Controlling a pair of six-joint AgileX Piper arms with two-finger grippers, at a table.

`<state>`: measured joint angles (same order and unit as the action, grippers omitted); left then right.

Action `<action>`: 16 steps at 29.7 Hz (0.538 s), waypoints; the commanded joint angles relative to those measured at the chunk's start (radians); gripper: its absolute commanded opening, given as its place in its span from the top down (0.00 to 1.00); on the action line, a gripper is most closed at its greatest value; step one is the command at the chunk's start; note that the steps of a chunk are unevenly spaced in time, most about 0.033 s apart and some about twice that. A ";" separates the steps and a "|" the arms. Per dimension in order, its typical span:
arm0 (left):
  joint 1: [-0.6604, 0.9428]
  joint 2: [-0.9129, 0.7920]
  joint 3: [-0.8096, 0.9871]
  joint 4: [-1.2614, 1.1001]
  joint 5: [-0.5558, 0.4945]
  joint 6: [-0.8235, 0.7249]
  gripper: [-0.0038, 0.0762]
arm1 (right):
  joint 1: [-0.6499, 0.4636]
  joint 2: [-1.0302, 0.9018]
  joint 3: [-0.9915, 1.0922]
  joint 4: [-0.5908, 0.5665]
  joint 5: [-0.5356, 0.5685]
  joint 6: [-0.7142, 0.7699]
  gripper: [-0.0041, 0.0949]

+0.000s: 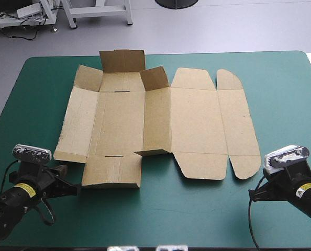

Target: Fold the box

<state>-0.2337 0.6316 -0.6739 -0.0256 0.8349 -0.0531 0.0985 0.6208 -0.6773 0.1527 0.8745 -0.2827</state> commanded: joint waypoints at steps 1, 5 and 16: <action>0.001 0.004 -0.027 -0.017 -0.061 0.001 0.96 | -0.007 0.007 -0.034 0.013 -0.053 0.001 0.98; 0.001 0.004 -0.027 -0.017 -0.054 0.001 0.96 | -0.007 0.007 -0.034 0.011 -0.053 0.001 0.98; 0.001 0.004 -0.027 -0.017 -0.050 0.001 0.96 | -0.007 0.007 -0.034 0.011 -0.053 0.001 0.98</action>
<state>-0.2337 0.6316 -0.6739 -0.0290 0.8389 -0.0531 0.0985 0.6208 -0.6773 0.1527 0.8745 -0.2827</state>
